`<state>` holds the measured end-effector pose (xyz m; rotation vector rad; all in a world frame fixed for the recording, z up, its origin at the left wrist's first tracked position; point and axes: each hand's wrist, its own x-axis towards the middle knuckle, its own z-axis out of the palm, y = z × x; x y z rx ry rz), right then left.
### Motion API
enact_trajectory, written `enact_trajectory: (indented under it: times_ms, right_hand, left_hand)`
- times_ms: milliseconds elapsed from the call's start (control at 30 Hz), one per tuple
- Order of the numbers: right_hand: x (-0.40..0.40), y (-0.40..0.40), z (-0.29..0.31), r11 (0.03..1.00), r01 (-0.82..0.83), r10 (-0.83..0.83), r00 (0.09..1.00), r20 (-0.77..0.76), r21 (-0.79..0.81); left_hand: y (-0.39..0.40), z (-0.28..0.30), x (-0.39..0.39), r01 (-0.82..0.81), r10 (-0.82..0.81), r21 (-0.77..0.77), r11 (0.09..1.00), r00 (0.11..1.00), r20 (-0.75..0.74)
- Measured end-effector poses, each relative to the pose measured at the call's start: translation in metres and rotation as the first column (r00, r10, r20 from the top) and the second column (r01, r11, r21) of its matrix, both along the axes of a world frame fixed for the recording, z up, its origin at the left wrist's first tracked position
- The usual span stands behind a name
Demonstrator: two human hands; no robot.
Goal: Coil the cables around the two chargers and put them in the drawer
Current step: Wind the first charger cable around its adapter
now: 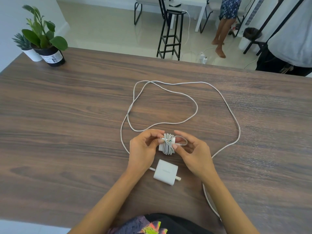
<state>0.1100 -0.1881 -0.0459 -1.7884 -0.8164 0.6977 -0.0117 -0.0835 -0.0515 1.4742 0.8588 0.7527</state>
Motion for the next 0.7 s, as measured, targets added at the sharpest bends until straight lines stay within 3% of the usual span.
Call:
enact_trajectory:
  times_ms: [133,300,500,700]
  right_hand:
    - [0.003,-0.005,-0.001,0.979,-0.196,0.203,0.967,0.154,-0.06]
    - [0.004,0.002,-0.005,0.974,-0.197,0.225,0.902,0.368,-0.113]
    - [0.001,0.004,-0.01,0.975,-0.218,0.219,0.886,0.409,-0.05]
    - [-0.002,0.003,-0.016,0.987,-0.159,0.142,0.897,0.419,0.005]
  left_hand:
    - [0.013,0.002,-0.001,0.042,-0.043,-0.013,0.999,0.995,-0.084]
    - [0.021,0.003,0.002,0.084,-0.087,-0.022,0.996,0.982,-0.169]
    - [0.019,0.012,0.006,0.189,-0.177,0.018,0.982,0.949,-0.262]
    - [0.019,0.018,0.007,0.159,-0.101,0.105,0.982,0.899,-0.426]
